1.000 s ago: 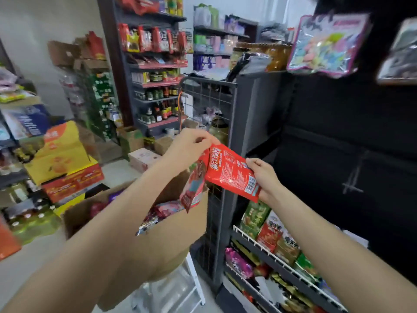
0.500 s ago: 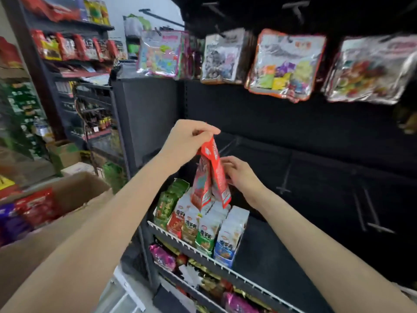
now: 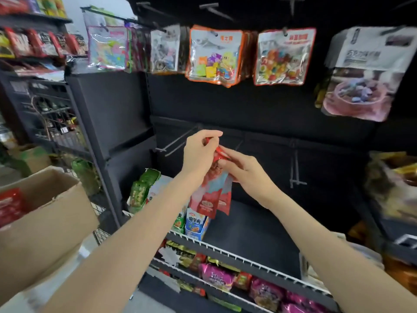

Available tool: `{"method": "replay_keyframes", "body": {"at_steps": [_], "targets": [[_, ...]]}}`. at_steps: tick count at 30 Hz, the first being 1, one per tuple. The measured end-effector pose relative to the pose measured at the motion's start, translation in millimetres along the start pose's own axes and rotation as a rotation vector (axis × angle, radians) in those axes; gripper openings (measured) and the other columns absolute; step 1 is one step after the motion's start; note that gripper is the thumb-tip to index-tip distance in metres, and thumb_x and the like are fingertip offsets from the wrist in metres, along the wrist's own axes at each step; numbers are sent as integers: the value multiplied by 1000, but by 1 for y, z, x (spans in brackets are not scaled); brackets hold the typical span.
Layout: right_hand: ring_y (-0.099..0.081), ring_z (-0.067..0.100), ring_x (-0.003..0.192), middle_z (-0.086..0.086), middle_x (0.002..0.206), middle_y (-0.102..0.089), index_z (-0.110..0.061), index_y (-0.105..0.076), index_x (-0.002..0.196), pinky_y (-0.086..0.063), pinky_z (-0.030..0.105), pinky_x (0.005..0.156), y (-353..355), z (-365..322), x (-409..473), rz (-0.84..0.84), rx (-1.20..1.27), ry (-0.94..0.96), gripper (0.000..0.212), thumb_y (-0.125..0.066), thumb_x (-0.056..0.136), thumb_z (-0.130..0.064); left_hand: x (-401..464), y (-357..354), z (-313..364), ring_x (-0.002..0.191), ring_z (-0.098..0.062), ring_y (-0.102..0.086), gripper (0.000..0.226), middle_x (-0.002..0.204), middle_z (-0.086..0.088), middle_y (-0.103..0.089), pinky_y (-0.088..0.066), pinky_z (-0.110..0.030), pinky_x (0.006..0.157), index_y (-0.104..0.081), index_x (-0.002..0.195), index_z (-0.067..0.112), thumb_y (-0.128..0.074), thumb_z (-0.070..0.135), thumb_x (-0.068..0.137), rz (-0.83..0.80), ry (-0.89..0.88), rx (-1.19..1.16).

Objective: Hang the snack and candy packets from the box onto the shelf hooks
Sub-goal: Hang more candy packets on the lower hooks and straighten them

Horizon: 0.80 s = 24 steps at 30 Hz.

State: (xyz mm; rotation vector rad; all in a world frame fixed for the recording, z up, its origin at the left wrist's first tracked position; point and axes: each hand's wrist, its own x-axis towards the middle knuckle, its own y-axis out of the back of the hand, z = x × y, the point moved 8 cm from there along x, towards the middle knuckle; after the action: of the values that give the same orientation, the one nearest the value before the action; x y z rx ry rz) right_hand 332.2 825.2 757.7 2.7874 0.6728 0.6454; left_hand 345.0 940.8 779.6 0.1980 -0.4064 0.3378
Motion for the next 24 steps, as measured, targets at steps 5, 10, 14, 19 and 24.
{"method": "replay_keyframes", "body": {"at_steps": [5,10,14,19,24], "targets": [[-68,10,99,-5,105,-72,-27,-63,118,-53,24,86,29,8,-42,163,24,-47,26,-48,98,-19,-29,-37,-5,97,-10,-61,12,98,7,-67,-49,-30,92,-68,94,20,-56,19,91,26,26,-124],[-71,19,79,5,81,-74,-13,-73,84,-56,35,75,63,27,-82,386,1,-158,18,-58,93,-18,-58,-71,-15,92,-9,-60,9,92,8,-65,-48,-25,87,-68,92,18,-59,22,90,91,131,-158],[-72,21,73,8,79,-74,-3,-71,82,-57,30,67,75,54,-104,373,159,-316,28,-59,92,-27,-68,-92,-22,92,-10,-59,16,96,5,-63,-47,-27,89,-66,102,12,-59,21,90,103,174,-126],[-71,26,86,12,95,-73,-7,-70,97,-57,35,74,107,89,-128,384,202,-412,25,-51,97,-24,-74,-114,-33,91,-13,-53,46,89,4,-49,-37,-21,82,-39,136,10,-55,19,93,-5,280,24],[-69,28,81,9,84,-71,-14,-68,80,-56,45,82,158,130,-134,535,59,-551,18,-57,94,-14,-74,-119,-51,100,-28,-59,40,105,-20,-61,-38,-23,71,-44,120,-1,-60,22,91,-49,312,339]]}}
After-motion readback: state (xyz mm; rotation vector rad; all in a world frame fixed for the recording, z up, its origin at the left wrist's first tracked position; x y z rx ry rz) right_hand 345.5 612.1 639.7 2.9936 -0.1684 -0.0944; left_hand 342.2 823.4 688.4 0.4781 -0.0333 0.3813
